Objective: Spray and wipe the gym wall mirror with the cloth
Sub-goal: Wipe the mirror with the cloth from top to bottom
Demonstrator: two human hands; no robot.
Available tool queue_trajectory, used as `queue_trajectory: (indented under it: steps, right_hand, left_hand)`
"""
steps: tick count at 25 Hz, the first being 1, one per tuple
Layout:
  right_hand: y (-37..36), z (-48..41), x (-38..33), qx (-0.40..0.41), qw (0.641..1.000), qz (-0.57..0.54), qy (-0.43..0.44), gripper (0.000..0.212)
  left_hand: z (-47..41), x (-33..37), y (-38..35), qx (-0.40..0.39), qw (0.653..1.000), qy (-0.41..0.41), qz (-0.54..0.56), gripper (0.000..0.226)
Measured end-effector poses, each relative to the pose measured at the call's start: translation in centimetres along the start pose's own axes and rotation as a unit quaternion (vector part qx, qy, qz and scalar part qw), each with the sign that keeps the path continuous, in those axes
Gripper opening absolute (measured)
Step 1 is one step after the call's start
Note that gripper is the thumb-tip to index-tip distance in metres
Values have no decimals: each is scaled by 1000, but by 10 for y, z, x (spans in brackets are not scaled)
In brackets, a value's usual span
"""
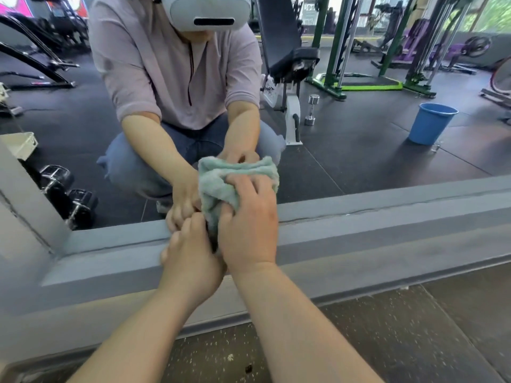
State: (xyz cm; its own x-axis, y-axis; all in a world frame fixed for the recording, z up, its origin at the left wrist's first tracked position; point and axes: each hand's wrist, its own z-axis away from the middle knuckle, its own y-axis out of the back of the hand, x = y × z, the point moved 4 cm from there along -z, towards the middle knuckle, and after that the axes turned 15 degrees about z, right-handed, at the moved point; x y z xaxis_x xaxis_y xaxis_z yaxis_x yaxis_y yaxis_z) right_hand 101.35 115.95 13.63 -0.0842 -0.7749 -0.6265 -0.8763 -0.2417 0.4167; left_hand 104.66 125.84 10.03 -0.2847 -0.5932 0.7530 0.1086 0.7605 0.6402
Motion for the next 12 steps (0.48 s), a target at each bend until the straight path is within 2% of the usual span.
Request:
queue_trajectory:
  steps: [1,2,5,6,7,8,9,10,11,12]
  right_hand:
    - [-4,0,-1,4,1000,-3,17,32]
    - [1,-11,7,37,999,-15,-7,34]
    - [41,-55,57,178,963,-44,-199,45]
    - [45,-63,63,163,959,-37,-229,51]
    - [37,-62,56,115,971,-24,-208,57]
    - [24,-54,36,75,989,16,-125,62]
    - [7,-37,11,41,997,70,-6,66]
    - [-10,-15,-7,2,985,121,121,69]
    - [-20,-2,-11,-17,959,169,226,69]
    - [-16,-11,-5,-14,938,197,285,67]
  left_hand:
    - [-2,-2,1,-9,1000,-3,17,18]
    - [-4,-3,4,-20,998,1,54,14]
    - [-1,-11,19,-38,982,37,180,23]
    - [1,-13,26,-32,978,45,199,25]
    - [0,-15,33,-13,976,41,212,26]
    - [-1,-13,42,9,973,31,226,26]
    - [-1,-11,50,32,969,24,245,27]
    - [0,-9,57,49,963,18,265,29]
    - [-1,-8,65,69,957,11,283,31]
    - [0,-8,71,86,954,9,289,33]
